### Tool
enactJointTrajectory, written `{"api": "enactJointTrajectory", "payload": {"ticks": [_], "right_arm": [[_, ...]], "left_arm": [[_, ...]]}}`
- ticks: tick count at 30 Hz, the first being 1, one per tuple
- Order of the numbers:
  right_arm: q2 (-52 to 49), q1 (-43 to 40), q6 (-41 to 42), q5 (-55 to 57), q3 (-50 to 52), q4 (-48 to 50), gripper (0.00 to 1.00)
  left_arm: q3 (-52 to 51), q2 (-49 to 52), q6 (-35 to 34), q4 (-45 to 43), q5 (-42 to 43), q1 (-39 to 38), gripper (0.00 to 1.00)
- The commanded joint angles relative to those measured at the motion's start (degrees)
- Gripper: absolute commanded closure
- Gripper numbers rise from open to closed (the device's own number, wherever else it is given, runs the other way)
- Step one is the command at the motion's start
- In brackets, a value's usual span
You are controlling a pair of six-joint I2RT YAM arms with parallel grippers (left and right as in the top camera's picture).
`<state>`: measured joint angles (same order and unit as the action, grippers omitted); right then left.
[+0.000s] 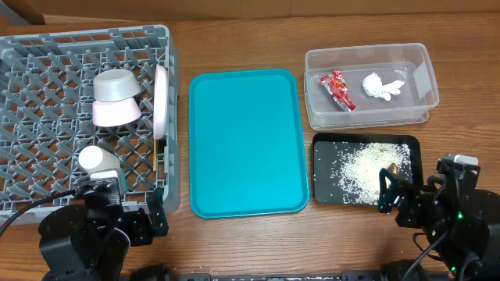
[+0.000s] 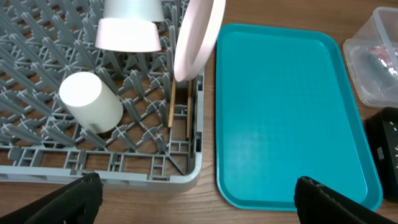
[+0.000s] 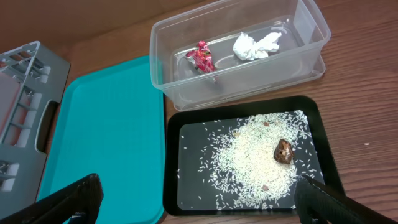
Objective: Sort waste into correct bins and load items into the dishwasher
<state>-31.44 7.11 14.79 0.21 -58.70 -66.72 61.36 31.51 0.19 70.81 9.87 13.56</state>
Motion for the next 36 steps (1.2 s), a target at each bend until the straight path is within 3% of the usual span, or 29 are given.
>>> {"api": "enactJointTrajectory", "payload": {"ticks": [1,12,27,33,36], "right_arm": [[0.2,-0.1,0.3,-0.3,0.3,0.1,0.0],[3.3,-0.2,-1.7,4.1,1.4,2.6,0.0],[26.5,-4.0,-1.2,-2.9,32.5,34.4,0.0],[31.3,-6.0,-1.3,-3.3,45.5,53.9,0.0],[31.3,-6.4,-1.3,-3.3,49.7,59.0,0.0]], "left_arm": [[-0.5,-0.4,0.7,0.2,0.7,-0.1,0.0],[-0.5,-0.4,0.7,1.6,0.7,-0.1,0.0],[-0.5,-0.4,0.7,1.6,0.7,-0.1,0.0],[-0.5,-0.4,0.7,1.6,0.7,-0.1,0.0],[-0.5,-0.4,0.7,1.6,0.7,-0.1,0.0]]}}
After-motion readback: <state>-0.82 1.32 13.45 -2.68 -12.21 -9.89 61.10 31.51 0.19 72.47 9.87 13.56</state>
